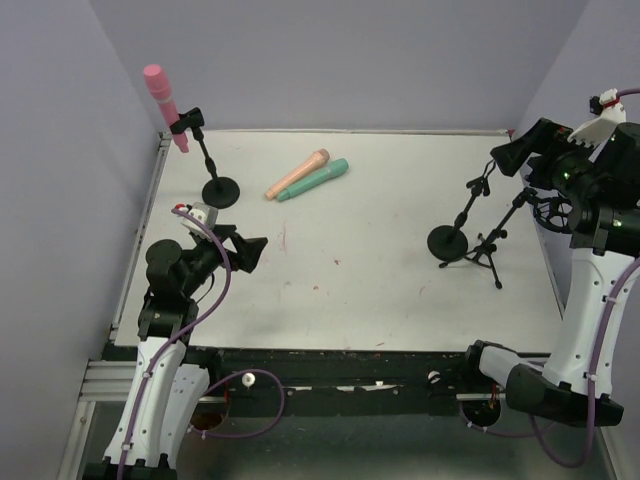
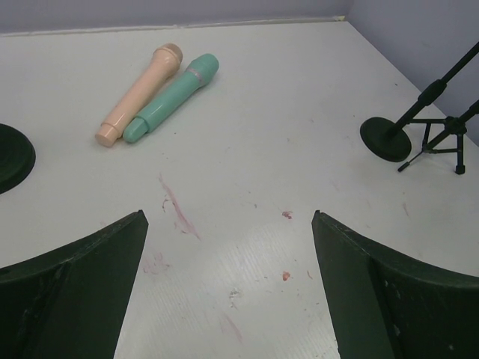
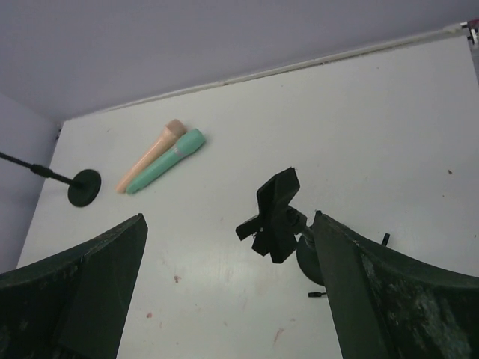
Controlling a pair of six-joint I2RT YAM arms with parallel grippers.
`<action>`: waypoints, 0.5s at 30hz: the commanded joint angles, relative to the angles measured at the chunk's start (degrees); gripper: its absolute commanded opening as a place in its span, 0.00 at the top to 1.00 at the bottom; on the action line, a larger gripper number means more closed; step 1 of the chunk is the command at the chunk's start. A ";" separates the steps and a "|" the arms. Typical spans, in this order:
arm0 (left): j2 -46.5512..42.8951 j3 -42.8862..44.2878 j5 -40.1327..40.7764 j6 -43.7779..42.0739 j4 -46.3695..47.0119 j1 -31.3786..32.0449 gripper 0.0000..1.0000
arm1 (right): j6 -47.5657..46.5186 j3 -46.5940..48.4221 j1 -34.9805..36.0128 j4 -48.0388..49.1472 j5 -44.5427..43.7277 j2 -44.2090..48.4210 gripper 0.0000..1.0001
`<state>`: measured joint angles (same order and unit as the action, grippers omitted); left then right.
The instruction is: Attach the microphones to the stand
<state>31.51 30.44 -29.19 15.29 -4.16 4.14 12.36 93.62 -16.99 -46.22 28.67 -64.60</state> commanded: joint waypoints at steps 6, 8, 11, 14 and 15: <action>-0.92 0.50 -0.60 0.36 0.56 0.08 0.01 | 7.24 -0.81 -0.23 3.24 -7.22 -3.34 0.09; -0.83 0.50 -0.60 0.36 0.56 0.08 0.01 | 6.80 -0.90 0.38 3.32 -7.39 -4.13 0.11; -0.83 0.59 -0.69 0.44 0.47 0.08 0.01 | 5.40 -2.39 2.04 3.76 -9.58 -4.57 0.15; -0.66 0.50 -0.69 0.53 0.65 0.08 0.01 | 4.17 -4.67 4.15 4.38 -12.57 -4.31 0.15; -0.66 0.50 -0.78 0.53 0.65 0.16 0.01 | 3.82 -5.46 5.12 4.64 -13.54 -4.31 0.15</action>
<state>31.22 30.44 -29.21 15.64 -4.05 4.14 17.87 90.78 -14.46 -43.24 20.23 -69.08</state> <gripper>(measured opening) 0.987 0.854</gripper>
